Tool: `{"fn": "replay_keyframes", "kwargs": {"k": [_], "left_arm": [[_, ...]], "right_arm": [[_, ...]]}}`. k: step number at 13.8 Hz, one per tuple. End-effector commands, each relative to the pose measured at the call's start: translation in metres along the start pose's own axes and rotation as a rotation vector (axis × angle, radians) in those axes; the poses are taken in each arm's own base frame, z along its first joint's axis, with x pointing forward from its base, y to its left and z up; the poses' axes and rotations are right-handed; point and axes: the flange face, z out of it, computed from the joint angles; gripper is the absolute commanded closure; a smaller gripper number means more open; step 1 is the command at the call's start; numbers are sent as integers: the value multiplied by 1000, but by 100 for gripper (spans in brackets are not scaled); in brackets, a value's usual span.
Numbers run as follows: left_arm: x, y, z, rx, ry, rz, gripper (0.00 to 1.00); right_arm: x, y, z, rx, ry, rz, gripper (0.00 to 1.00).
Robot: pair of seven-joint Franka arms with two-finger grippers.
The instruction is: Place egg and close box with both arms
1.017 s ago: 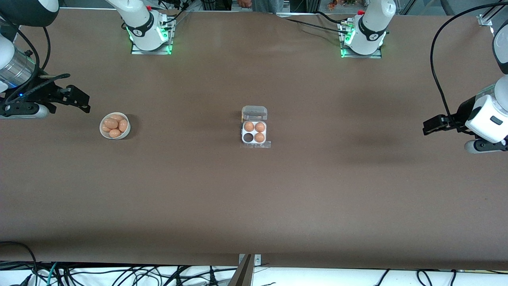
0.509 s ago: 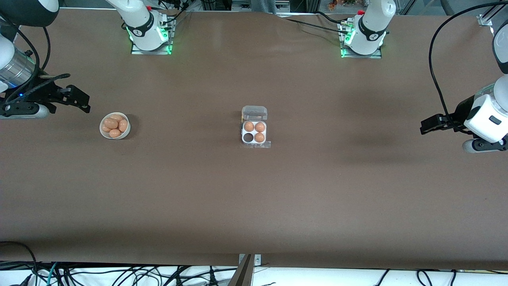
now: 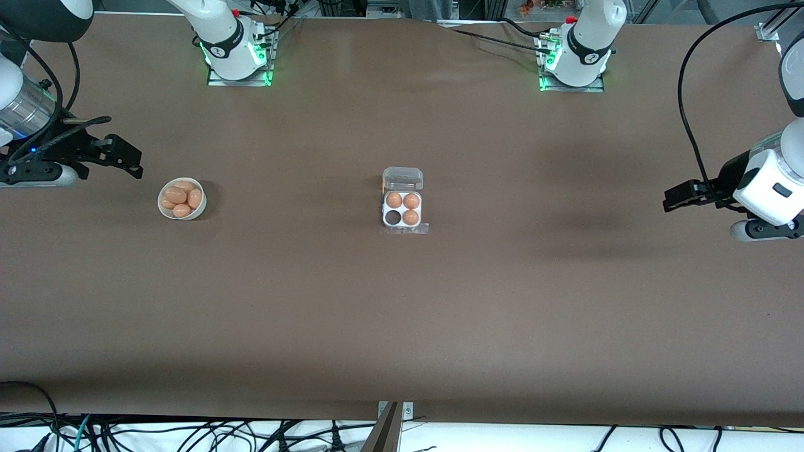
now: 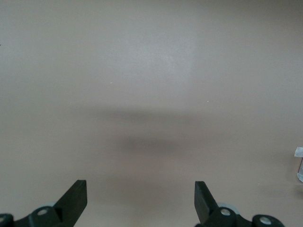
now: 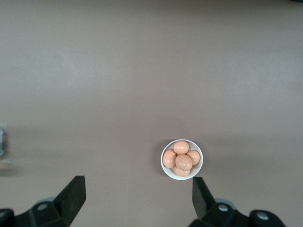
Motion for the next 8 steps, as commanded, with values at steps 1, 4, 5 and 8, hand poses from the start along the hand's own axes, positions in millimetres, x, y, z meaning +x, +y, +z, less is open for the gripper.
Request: {"fn": "replay_keyframes", "kwargs": {"k": [1,4,5,8], "left_arm": [[2,-1,-4,-11,-7,21,0],[7,0,6,-6,-20,23,0],[10,-1,12,-5,-26,21,0],[13,-3,18,-2,-35,16,0]], "right_arm": [[-1,0,-5,-15,-1,-13,0],[-1,0,-5,-15,1,-13,0],[0,0,-4,-15,-1,-13,0],[7,5,17,-32,-37,-11,0]]}}
